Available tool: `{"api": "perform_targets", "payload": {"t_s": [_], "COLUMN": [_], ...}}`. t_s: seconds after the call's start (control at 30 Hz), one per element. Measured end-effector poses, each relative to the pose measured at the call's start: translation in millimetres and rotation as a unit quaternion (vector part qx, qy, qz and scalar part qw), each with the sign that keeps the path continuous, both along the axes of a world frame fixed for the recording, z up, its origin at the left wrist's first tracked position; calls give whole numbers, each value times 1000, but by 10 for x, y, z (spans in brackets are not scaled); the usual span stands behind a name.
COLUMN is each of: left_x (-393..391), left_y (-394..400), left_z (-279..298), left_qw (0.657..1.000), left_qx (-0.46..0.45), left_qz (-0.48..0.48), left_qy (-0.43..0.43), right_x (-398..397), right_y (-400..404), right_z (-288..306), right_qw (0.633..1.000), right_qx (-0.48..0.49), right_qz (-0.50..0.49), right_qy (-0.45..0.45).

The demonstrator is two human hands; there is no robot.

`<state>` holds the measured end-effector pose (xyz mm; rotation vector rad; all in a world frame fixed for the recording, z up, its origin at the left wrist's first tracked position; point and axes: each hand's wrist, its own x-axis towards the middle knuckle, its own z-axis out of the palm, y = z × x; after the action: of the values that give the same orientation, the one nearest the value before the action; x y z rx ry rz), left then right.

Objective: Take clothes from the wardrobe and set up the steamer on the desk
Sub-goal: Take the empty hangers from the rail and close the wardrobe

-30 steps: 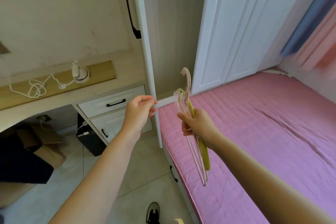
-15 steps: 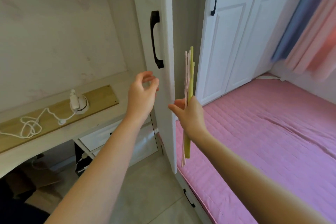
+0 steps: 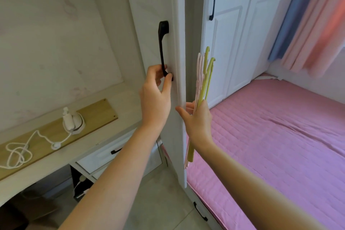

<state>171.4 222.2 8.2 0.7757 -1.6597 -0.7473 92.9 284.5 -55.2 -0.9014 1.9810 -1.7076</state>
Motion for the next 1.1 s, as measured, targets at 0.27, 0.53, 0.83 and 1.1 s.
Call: {"api": "perform_targets", "payload": {"t_s": [0.27,0.53,0.83,1.1], "left_x": [-251,-638,-1387,-2027], "left_y": [72,15,-69,-511], "left_z": [-169,-223,-378,-554], "left_qw": [998,998,992,958], "left_qx": [-14,-58,-87,-177], "left_qz": [9,13,-22,17], "left_qy": [54,19,-83,-225], "right_x": [-143,-577,-1401,-2207], "right_y": [10,25,-140,-473], "right_z": [-60,-59,-89,-105], "right_qw": [1000,999,998,999], "right_qx": [-18,-14,-18,-10], "right_qz": [-3,-26,-48,-19], "right_qy": [20,17,30,24]}}
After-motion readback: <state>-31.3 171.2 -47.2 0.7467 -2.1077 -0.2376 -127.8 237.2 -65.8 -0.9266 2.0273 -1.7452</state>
